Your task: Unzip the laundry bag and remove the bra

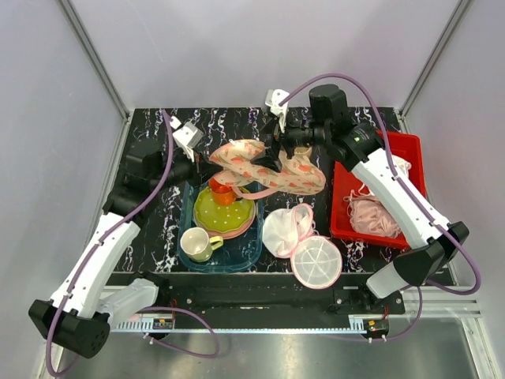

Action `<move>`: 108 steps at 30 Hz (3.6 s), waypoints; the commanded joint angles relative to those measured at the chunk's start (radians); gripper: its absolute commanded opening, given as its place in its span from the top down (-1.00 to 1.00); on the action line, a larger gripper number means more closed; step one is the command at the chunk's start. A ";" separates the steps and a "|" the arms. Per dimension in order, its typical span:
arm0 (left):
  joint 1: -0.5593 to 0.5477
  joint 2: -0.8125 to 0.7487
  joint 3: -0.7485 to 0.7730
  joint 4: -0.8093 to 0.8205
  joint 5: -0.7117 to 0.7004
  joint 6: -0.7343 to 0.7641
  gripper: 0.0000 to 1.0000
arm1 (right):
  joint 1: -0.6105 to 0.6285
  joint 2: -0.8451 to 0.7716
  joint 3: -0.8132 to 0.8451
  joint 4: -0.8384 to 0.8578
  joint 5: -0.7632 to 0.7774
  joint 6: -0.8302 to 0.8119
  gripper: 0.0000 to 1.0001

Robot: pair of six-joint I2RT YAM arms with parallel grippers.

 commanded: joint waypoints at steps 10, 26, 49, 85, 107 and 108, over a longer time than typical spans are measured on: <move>-0.099 0.016 0.096 0.013 -0.202 0.085 1.00 | 0.016 -0.014 -0.049 0.042 -0.107 0.100 -0.44; -0.125 0.030 0.090 0.023 -0.216 0.076 1.00 | 0.043 -0.043 -0.173 0.288 -0.062 0.266 -0.23; -0.053 0.151 0.487 -0.137 0.175 -0.336 -0.90 | 0.045 -0.325 -0.589 0.565 0.199 0.120 1.00; -0.093 0.367 0.438 -0.004 0.347 -0.633 -0.15 | 0.045 -0.322 -0.588 0.521 0.156 0.117 1.00; -0.099 0.408 0.427 -0.020 0.338 -0.598 -0.04 | 0.045 -0.319 -0.578 0.512 0.134 0.127 1.00; -0.099 0.410 0.427 -0.022 0.339 -0.596 -0.04 | 0.045 -0.320 -0.578 0.513 0.134 0.128 1.00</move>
